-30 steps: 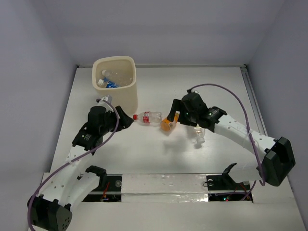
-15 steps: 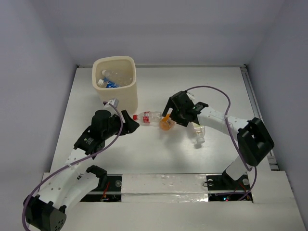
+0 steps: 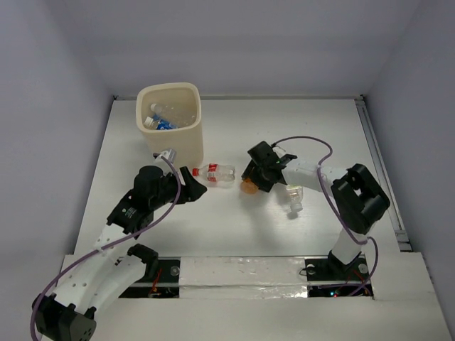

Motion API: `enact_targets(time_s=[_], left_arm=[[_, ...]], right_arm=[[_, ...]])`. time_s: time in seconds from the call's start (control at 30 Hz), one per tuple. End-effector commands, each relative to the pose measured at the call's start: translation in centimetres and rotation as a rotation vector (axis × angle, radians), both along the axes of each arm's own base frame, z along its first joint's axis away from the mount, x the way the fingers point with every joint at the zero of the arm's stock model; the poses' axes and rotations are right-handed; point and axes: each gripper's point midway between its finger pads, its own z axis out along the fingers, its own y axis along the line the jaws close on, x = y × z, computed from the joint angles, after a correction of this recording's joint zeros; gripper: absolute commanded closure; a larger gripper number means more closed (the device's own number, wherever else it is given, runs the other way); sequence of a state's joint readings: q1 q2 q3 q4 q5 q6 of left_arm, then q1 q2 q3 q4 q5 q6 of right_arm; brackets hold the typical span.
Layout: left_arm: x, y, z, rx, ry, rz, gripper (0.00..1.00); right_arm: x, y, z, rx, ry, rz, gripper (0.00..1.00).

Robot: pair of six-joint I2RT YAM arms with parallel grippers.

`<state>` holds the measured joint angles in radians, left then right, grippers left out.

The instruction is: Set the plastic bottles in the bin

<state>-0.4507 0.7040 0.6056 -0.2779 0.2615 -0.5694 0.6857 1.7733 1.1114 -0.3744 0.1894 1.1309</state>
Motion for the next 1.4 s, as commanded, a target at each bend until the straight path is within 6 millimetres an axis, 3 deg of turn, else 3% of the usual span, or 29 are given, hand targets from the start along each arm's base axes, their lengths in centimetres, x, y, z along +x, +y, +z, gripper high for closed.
enact_targets(time_s=[0.0, 0.1, 0.17, 0.27, 0.3, 0.33, 0.37, 0.4, 0.43, 0.47, 0.53, 0.57, 0.63, 0.67, 0.7, 0.77, 0.8, 0.83, 0.87, 0.9, 0.93, 1.03, 1.1, 1.2, 1.37], left_arm=[[0.4, -0.1, 2.1, -0.015, -0.050, 0.005, 0.43], [0.9, 0.1, 2.9, -0.025, -0.060, 0.037, 0.42], [1.2, 0.4, 2.8, -0.027, -0.048, 0.072, 0.41], [1.3, 0.6, 1.4, -0.042, 0.017, 0.124, 0.39], [1.3, 0.5, 1.0, -0.053, 0.033, 0.133, 0.38], [1.2, 0.3, 0.7, -0.082, 0.061, 0.149, 0.36], [1.0, 0.3, -0.4, -0.088, 0.092, 0.156, 0.35], [1.0, 0.2, -0.7, -0.103, 0.104, 0.163, 0.35], [1.0, 0.1, -1.1, -0.112, 0.121, 0.171, 0.33], [0.8, 0.1, -1.8, -0.127, 0.149, 0.192, 0.33], [0.8, 0.3, -2.4, -0.143, 0.167, 0.223, 0.30], [0.7, 0.3, -2.8, -0.163, 0.184, 0.240, 0.27], [0.6, 0.4, -3.5, -0.172, 0.208, 0.255, 0.25], [0.5, 0.4, -4.0, -0.179, 0.229, 0.267, 0.25], [0.4, 0.4, -4.2, -0.178, 0.237, 0.270, 0.24], [0.2, 0.3, -4.7, -0.181, 0.259, 0.270, 0.22], [0.2, 0.2, -4.9, -0.179, 0.264, 0.268, 0.22], [0.2, 0.2, -5.0, -0.175, 0.267, 0.265, 0.22], [0.2, 0.2, -5.0, -0.173, 0.265, 0.264, 0.22], [0.2, 0.2, -4.9, -0.172, 0.264, 0.263, 0.21], [0.4, 0.3, -4.8, -0.164, 0.255, 0.268, 0.21], [1.2, 0.5, -3.8, -0.146, 0.214, 0.272, 0.21], [1.5, 0.5, -3.6, -0.135, 0.210, 0.272, 0.21], [1.8, 0.3, -3.6, -0.136, 0.209, 0.269, 0.20], [2.0, 0.2, -3.7, -0.134, 0.204, 0.264, 0.20]], right_arm=[[1.0, -1.7, 3.5, 0.002, -0.109, -0.071, 0.40], [0.7, -2.7, 7.6, -0.008, -0.201, -0.024, 0.51], [0.4, -2.7, 10.4, 0.004, -0.258, 0.036, 0.51], [0.4, -1.3, 18.4, 0.090, -0.433, 0.120, 0.51], [0.4, -0.6, 20.6, 0.115, -0.483, 0.146, 0.52], [0.9, 0.3, 24.9, 0.174, -0.566, 0.169, 0.52], [1.1, 1.3, 27.4, 0.189, -0.631, 0.212, 0.52], [1.5, 1.9, 29.4, 0.203, -0.675, 0.236, 0.51], [2.0, 3.6, 30.1, 0.209, -0.692, 0.286, 0.51], [2.4, 4.7, 34.8, 0.226, -0.798, 0.329, 0.51], [3.3, 6.8, 37.3, 0.244, -0.854, 0.401, 0.50], [4.2, 8.9, 39.2, 0.259, -0.911, 0.449, 0.49], [5.2, 11.0, 40.9, 0.290, -0.966, 0.504, 0.49], [7.0, 13.1, 38.7, 0.280, -0.930, 0.528, 0.49], [6.9, 13.9, 42.4, 0.338, -0.999, 0.541, 0.48], [7.6, 16.0, 42.9, 0.399, -1.009, 0.579, 0.45], [8.5, 18.3, 40.6, 0.415, -0.973, 0.603, 0.43], [8.3, 18.9, 42.6, 0.465, -1.014, 0.614, 0.42], [8.3, 20.0, 42.5, 0.503, -1.004, 0.612, 0.41], [8.9, 21.8, 40.3, 0.512, -0.969, 0.625, 0.38], [8.8, 22.1, 41.3, 0.538, -0.993, 0.633, 0.35], [8.6, 24.2, 39.0, 0.540, -0.960, 0.662, 0.18], [8.9, 24.4, 37.6, 0.521, -0.935, 0.667, 0.10], [9.0, 24.1, 36.3, 0.481, -0.909, 0.668, 0.08], [8.3, 22.3, 38.2, 0.444, -0.949, 0.648, 0.05]])
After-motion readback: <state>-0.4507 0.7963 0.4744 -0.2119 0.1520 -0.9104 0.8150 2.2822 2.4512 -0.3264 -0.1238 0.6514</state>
